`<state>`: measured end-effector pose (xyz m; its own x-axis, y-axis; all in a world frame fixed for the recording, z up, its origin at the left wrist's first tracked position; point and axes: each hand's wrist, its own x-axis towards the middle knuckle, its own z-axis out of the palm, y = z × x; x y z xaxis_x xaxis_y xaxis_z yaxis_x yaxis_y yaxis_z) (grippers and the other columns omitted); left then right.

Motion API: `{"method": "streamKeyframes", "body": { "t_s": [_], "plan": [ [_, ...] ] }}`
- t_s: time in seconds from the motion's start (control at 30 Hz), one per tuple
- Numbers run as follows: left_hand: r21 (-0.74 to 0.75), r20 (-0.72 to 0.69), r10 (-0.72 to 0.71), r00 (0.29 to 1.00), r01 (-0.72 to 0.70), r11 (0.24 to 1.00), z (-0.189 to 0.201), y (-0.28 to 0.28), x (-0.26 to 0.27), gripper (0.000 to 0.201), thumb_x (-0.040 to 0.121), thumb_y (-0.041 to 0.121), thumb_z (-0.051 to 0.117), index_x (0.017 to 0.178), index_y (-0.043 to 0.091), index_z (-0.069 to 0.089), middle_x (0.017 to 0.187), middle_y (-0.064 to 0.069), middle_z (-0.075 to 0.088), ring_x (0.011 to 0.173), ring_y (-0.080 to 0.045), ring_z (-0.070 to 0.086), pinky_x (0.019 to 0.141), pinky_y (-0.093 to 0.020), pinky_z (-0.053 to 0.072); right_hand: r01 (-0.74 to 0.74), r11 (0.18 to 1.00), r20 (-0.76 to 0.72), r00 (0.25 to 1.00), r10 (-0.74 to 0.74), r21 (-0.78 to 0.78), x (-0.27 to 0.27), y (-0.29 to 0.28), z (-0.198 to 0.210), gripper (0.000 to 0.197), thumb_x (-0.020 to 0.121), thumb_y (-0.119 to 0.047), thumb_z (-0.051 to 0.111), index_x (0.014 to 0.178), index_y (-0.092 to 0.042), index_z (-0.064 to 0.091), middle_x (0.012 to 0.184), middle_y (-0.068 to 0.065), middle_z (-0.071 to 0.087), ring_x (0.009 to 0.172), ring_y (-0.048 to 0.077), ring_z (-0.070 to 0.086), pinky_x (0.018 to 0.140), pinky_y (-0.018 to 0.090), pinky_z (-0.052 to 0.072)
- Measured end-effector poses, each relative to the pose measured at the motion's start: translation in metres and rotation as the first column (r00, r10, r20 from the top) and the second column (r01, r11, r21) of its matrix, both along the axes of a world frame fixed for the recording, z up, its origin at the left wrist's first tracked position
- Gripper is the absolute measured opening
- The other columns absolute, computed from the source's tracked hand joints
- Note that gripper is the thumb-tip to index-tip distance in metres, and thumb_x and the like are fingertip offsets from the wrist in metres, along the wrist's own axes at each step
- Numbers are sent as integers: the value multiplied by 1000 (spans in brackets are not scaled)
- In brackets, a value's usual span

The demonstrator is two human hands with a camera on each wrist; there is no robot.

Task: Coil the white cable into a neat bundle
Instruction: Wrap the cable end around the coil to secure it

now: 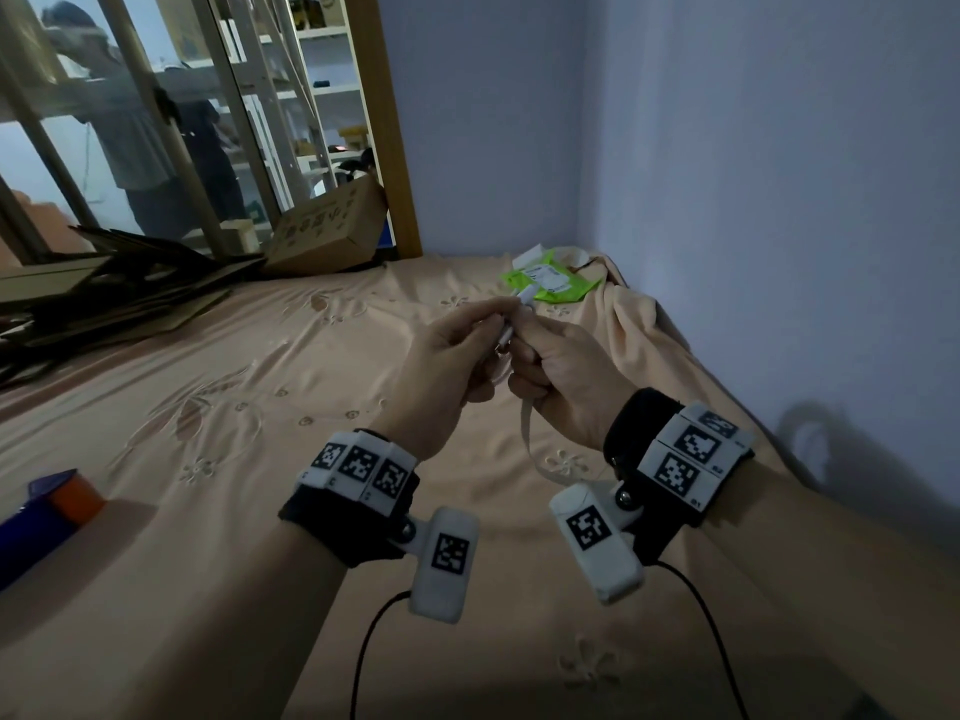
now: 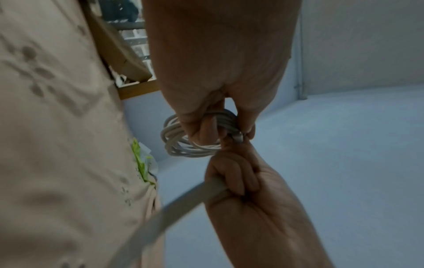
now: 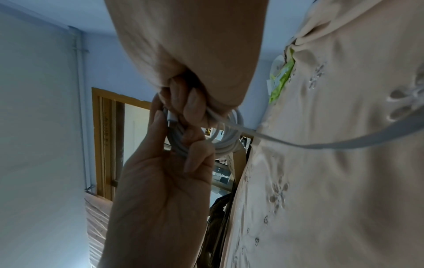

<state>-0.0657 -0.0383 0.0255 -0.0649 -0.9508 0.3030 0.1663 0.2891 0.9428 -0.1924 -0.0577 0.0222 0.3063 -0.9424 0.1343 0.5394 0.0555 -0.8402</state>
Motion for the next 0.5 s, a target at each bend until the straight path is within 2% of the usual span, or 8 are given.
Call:
{"method": "streamKeyframes", "body": {
  "t_s": [0.13, 0.2, 0.27, 0.37, 0.5],
  "plan": [
    [9, 23, -16, 1000, 16, 1000, 0, -4, 5, 24, 99, 10, 53, 103, 19, 75, 89, -18, 48, 71, -28, 32, 50, -29, 24, 1, 1000, -16, 1000, -1, -7, -4, 0, 1, 25, 103, -16, 46, 80, -10, 51, 51, -4, 39, 36, 4, 25, 35, 17, 23],
    [20, 30, -10, 1000, 10, 1000, -1, -4, 5, 24, 99, 13, 53, 105, 20, 75, 91, -18, 49, 73, -29, 34, 49, -28, 25, 17, 1000, -21, 1000, -17, -3, -3, -1, 0, 25, 103, -14, 46, 79, -10, 51, 50, -4, 40, 35, 3, 26, 35, 17, 23],
    [32, 42, 2, 999, -4, 999, -2, -4, 3, 25, 100, 17, 51, 115, 20, 71, 89, -17, 51, 70, -26, 39, 47, -26, 27, 34, 999, -22, 999, -34, 3, -1, -3, -1, 26, 102, -13, 47, 77, -11, 51, 51, -3, 39, 35, 3, 27, 34, 17, 24],
    [73, 68, 34, 997, -39, 997, -3, -5, 0, 31, 102, 25, 49, 130, 29, 61, 85, -12, 50, 62, -18, 44, 47, -26, 28, 49, 999, -45, 998, -48, 15, -1, -2, -2, 29, 102, -13, 49, 72, -12, 49, 50, -3, 38, 34, 4, 28, 33, 18, 23],
    [114, 105, 48, 993, -60, 992, -4, -5, -1, 31, 101, 30, 50, 130, 31, 60, 86, -9, 55, 63, -15, 47, 48, -27, 29, 54, 998, -81, 995, -53, 10, -1, -2, -4, 29, 101, -14, 50, 72, -12, 50, 50, -3, 37, 34, 4, 27, 34, 18, 21]
  ]
}}
